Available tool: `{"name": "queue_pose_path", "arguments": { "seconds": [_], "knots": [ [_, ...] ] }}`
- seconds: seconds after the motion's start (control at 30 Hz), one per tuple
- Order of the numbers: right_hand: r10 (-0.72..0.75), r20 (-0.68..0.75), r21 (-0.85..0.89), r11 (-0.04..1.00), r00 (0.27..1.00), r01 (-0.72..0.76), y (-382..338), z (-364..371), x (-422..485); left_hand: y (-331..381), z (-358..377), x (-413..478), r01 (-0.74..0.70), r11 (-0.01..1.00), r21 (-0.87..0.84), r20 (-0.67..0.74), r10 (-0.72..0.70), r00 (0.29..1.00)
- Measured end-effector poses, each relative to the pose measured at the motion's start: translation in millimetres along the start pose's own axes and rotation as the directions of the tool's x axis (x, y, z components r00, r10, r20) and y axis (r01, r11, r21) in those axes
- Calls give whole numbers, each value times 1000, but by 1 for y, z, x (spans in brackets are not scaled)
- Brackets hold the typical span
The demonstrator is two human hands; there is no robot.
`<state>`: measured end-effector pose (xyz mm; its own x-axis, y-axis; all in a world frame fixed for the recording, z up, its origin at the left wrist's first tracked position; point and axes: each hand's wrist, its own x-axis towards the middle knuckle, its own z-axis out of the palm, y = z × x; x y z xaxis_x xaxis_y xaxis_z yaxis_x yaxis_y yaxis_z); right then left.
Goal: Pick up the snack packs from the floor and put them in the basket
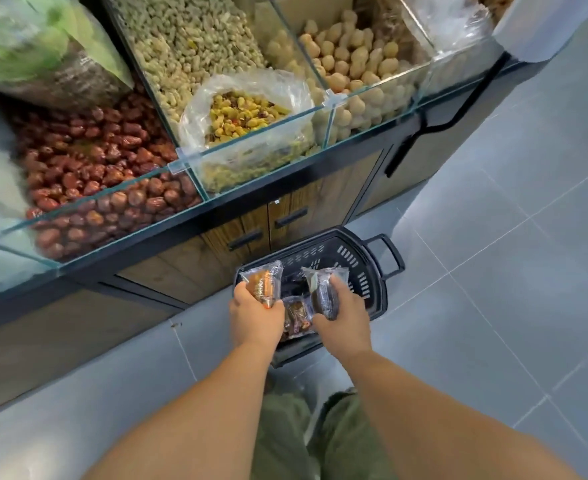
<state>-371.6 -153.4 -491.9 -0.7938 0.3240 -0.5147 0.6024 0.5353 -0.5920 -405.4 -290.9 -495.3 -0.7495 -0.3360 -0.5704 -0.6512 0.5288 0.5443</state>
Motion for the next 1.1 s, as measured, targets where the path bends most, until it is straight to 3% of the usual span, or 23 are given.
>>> {"name": "queue_pose_path", "arguments": {
  "seconds": [0.27,0.6,0.77,0.9,1.1],
  "knots": [
    [-53,178,-65,996,983,66,13,10,68,-4,46,21,166,985,40,-106,-161,981],
    [-39,326,-163,982,945,97,80,30,144,-40,135,55,375,918,-127,-136,-391,910],
    [-3,362,-192,978,932,78,125,65,174,-79,175,84,394,904,-168,-121,-415,902],
    [23,400,-226,971,916,74,164,99,204,-118,205,116,333,931,-152,-147,-354,924],
    [53,356,-302,951,933,61,206,149,249,-162,254,167,334,936,-115,-128,-347,929]
  ]
}}
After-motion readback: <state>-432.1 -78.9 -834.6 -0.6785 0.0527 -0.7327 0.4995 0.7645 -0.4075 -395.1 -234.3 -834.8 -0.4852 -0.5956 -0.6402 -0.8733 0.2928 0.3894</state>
